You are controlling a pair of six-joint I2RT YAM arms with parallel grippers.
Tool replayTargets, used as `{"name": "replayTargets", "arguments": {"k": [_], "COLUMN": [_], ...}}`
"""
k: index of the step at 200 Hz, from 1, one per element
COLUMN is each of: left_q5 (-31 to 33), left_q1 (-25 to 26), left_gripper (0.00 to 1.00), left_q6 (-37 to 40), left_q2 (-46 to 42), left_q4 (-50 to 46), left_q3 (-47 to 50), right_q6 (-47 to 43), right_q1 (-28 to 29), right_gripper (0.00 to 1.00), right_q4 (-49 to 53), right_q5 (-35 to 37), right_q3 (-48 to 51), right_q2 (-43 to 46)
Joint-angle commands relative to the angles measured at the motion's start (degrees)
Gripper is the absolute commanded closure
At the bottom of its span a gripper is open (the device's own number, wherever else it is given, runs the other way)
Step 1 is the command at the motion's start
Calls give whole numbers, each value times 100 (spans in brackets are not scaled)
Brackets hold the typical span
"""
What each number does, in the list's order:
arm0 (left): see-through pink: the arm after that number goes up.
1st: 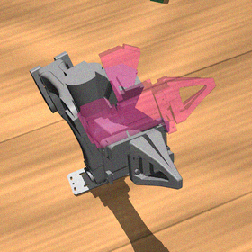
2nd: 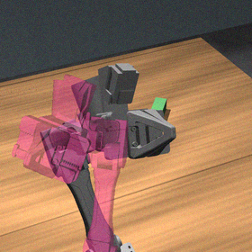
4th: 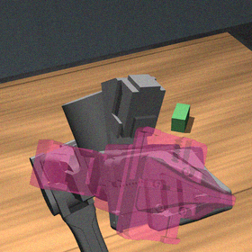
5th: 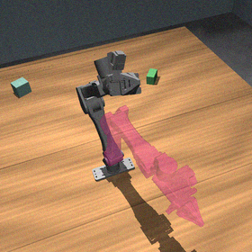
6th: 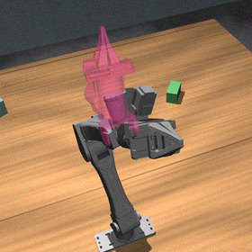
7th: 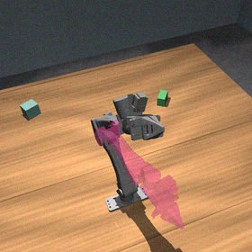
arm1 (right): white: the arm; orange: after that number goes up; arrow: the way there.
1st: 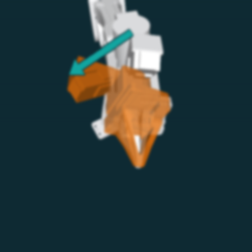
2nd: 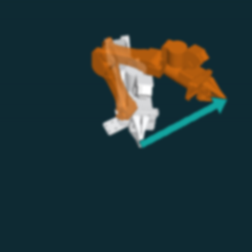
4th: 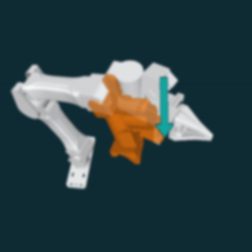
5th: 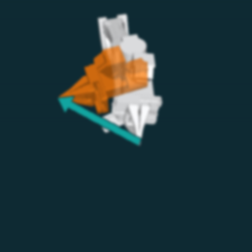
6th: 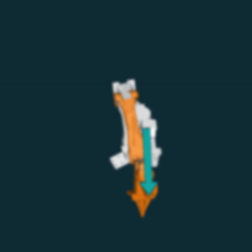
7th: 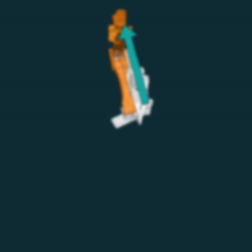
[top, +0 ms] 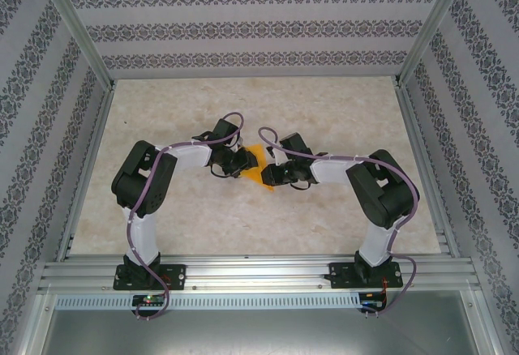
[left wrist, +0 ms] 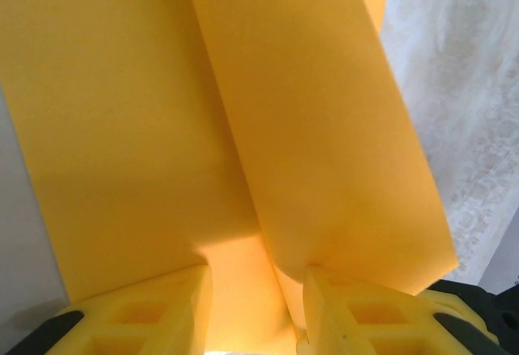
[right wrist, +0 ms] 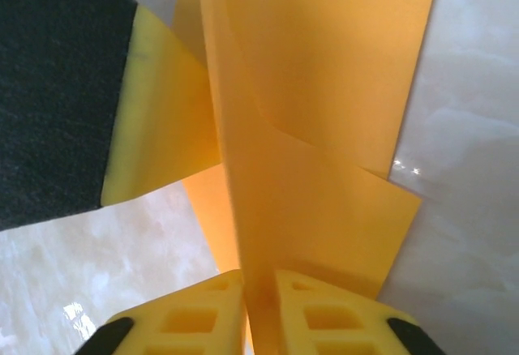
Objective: Fold a paper plane with a square sheet of paper (fold left side to right side)
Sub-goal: Fourth fold the wing at the center of the table.
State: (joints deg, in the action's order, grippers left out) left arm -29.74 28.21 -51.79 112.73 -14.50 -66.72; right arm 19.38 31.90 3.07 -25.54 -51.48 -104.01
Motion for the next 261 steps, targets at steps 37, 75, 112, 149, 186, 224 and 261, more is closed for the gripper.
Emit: {"name": "replayTargets", "arguments": {"k": [37, 75, 112, 149, 186, 224, 261], "left_q5": [117, 133, 100, 86, 100, 123, 135], "left_q1": [54, 54, 55, 60, 63, 71, 74], "left_gripper": [65, 67, 62, 59, 59, 59, 58], "left_q6": [15, 13, 11, 11, 11, 7, 26], "left_q2": [22, 42, 127, 180, 266, 319, 346], "left_q4": [-59, -27, 0, -4, -26, -78, -114], "left_q3": [9, 35, -16, -43, -70, -103, -114], "right_q6": [-45, -10, 44, 99, 119, 145, 175], "right_q1": [-32, -70, -104, -192, -228, -245, -263], "right_gripper": [91, 92, 92, 92, 91, 89, 87], "right_q4": [-134, -233, -286, -347, -402, -448, -504], "right_q5": [-248, -539, -591, -671, -724, -759, -798], "right_q3": [-184, -162, -152, -125, -99, -69, -49], "right_q2": [-50, -134, -216, -294, -316, -309, -280]}}
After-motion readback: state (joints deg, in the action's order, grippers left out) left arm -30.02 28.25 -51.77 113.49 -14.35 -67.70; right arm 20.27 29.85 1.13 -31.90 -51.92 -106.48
